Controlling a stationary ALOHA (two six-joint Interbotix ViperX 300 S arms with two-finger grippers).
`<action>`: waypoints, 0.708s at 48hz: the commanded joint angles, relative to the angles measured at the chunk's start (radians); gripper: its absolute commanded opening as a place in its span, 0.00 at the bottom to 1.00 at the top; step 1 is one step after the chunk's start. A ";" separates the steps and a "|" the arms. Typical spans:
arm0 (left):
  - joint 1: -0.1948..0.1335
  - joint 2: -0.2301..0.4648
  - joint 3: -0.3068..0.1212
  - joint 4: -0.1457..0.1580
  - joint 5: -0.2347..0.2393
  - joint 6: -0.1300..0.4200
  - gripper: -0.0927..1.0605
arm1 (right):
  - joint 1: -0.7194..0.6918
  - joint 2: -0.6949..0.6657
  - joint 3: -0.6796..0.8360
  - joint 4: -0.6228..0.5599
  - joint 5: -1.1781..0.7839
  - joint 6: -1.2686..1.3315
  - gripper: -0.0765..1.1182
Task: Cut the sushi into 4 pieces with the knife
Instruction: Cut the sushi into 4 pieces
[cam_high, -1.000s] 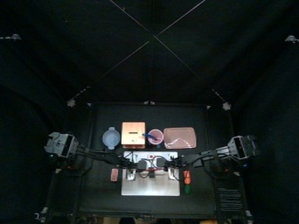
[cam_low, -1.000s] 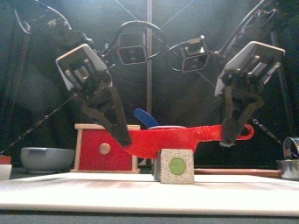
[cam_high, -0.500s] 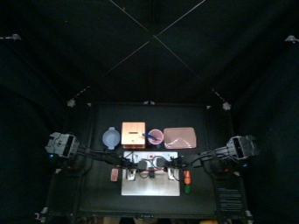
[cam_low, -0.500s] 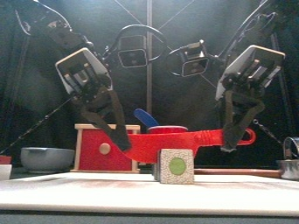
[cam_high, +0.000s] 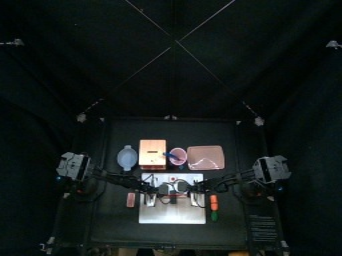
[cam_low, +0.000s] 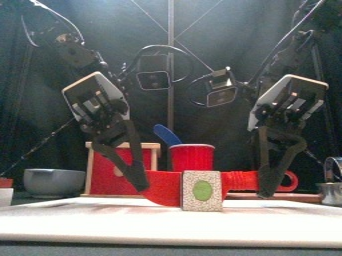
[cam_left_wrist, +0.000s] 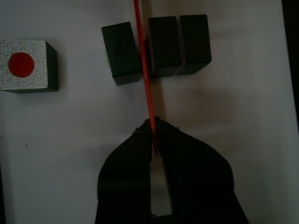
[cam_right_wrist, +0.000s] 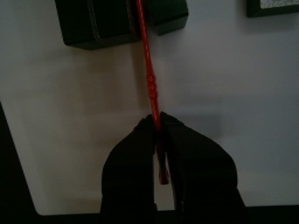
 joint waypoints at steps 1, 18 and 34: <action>-0.015 0.020 0.026 -0.012 0.014 -0.002 0.47 | 0.002 0.028 0.026 0.017 -0.006 0.008 0.19; -0.015 0.020 0.040 -0.014 0.012 -0.002 0.47 | 0.000 0.031 0.017 0.017 -0.028 0.008 0.19; -0.002 0.008 0.034 0.006 0.008 -0.002 0.47 | -0.008 -0.005 0.014 -0.006 -0.026 0.008 0.19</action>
